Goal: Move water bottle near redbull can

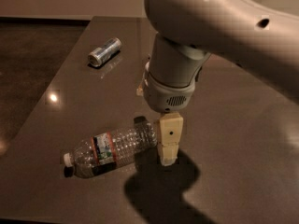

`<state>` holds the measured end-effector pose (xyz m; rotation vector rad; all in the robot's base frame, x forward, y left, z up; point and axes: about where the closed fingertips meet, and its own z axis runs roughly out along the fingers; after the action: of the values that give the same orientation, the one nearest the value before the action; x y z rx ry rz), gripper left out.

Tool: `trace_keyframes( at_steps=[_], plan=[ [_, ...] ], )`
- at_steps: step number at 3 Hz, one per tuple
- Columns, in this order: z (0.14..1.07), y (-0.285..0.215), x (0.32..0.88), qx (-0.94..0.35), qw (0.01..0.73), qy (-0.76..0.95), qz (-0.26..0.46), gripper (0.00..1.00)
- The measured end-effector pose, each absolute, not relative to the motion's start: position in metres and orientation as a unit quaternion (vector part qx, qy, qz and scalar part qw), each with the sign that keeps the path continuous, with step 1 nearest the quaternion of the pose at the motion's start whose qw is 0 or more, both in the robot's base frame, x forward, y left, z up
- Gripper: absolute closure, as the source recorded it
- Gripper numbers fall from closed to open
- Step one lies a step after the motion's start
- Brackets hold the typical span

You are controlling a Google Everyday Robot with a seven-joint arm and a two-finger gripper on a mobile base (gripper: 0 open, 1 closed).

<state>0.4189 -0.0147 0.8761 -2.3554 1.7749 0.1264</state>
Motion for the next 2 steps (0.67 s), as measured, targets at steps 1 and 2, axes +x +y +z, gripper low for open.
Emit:
trace_keyframes(
  at_steps=[1, 2],
  plan=[
    [0.863, -0.002, 0.413, -0.796, 0.088, 0.597, 0.045, 0.00],
    [0.858, 0.010, 0.408, -0.793, 0.093, 0.601, 0.039, 0.15]
  ],
)
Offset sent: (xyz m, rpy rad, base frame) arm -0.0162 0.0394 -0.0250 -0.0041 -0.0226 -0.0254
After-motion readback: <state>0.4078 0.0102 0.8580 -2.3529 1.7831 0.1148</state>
